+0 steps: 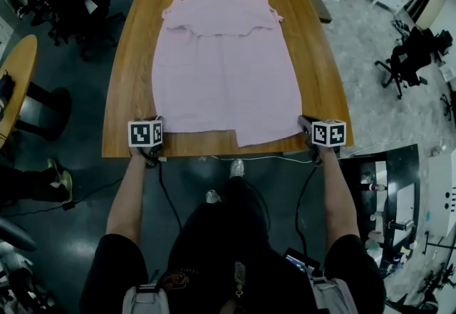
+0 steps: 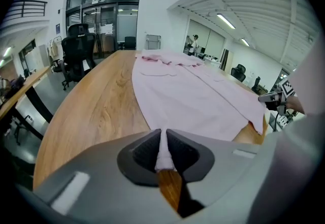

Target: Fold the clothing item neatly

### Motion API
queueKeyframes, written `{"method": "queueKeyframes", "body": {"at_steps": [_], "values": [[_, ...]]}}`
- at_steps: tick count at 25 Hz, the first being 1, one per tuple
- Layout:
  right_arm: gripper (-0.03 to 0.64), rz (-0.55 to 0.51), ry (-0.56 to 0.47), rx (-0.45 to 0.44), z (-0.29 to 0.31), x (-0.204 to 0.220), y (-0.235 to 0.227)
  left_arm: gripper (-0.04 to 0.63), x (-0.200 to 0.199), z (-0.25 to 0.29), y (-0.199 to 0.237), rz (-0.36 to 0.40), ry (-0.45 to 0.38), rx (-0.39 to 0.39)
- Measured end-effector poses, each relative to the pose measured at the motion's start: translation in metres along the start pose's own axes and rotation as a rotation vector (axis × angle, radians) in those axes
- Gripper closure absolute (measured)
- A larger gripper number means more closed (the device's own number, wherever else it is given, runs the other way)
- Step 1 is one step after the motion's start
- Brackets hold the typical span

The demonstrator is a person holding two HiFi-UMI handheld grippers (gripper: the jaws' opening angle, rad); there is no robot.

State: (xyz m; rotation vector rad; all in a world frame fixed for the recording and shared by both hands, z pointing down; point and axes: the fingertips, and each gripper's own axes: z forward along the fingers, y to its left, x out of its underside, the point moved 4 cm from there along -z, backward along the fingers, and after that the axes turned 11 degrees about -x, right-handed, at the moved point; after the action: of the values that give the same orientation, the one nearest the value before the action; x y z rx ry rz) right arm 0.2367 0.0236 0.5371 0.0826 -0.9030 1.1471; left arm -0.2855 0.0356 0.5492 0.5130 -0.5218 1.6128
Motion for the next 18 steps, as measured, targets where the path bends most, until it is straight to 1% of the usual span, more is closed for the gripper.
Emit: {"method": "queueKeyframes", "body": {"at_steps": [7, 10, 14, 18], "values": [[0.604, -0.036, -0.082, -0.059, -0.002, -0.050, 0.002, 0.561, -0.026, -0.013, -0.001, -0.053, -0.055, 0.067], [0.604, -0.047, -0.123, -0.090, 0.001, -0.078, 0.003, 0.561, -0.045, -0.018, 0.000, -0.077, -0.091, 0.093], [0.604, -0.089, -0.158, -0.112, 0.006, -0.123, 0.001, 0.561, -0.086, -0.024, 0.001, -0.103, -0.147, 0.127], [0.604, -0.119, -0.196, -0.123, 0.018, -0.175, -0.015, 0.561, -0.137, -0.015, 0.005, -0.146, -0.179, 0.151]]}}
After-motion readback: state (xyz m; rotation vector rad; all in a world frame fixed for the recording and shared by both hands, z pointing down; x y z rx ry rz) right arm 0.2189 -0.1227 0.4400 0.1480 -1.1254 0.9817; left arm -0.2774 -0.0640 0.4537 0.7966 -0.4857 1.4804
